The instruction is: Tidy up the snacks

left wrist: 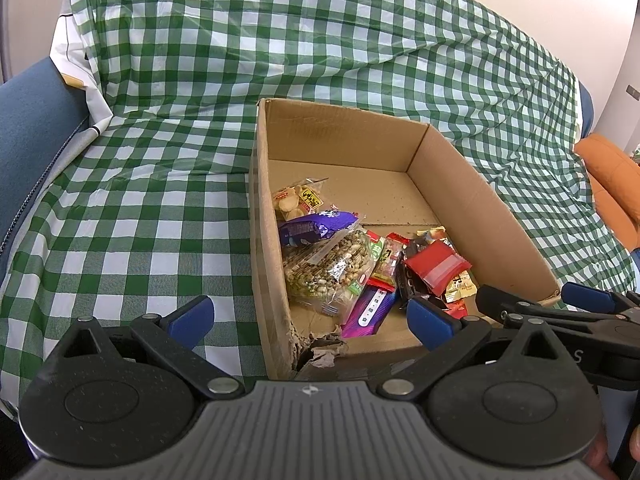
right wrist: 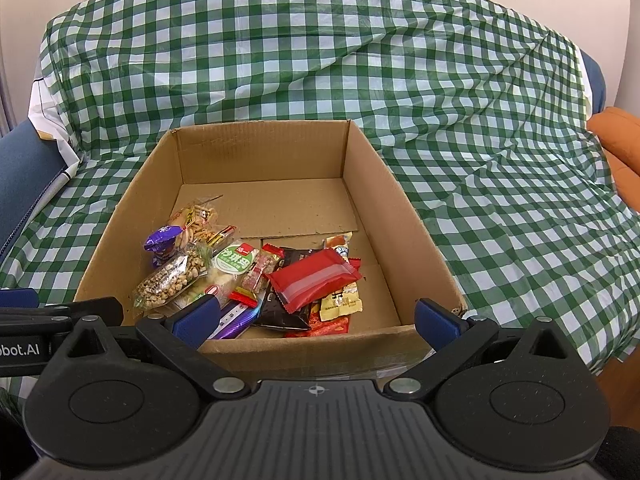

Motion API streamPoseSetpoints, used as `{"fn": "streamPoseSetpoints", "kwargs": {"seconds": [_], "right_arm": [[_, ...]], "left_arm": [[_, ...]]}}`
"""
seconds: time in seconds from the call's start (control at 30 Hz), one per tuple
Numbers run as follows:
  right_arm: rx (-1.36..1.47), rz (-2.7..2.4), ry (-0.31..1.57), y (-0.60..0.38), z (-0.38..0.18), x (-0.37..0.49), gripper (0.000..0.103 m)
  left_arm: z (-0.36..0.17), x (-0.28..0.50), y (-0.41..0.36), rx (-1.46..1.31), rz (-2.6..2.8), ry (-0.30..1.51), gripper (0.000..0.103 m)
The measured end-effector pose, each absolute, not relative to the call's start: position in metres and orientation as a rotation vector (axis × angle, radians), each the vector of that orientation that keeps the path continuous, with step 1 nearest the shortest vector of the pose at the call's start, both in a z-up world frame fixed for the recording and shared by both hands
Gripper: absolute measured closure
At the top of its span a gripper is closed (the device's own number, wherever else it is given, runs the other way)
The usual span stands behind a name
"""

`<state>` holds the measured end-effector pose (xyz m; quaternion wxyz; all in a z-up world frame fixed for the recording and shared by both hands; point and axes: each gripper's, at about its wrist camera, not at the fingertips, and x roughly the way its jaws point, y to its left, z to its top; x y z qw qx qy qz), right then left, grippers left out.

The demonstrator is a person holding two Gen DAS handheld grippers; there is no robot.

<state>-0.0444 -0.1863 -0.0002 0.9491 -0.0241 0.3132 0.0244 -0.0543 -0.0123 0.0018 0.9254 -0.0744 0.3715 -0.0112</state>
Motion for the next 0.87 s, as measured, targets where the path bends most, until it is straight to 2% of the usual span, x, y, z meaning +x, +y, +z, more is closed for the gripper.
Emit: {"fn": "streamPoseSetpoints", "kwargs": {"seconds": [0.87], "right_arm": [[-0.022,0.04,0.659,-0.1844,-0.0013,-0.0395,0.001]], "left_arm": [[0.0028,-0.0516,-0.0169,-0.172,-0.052,0.741,0.0]]}}
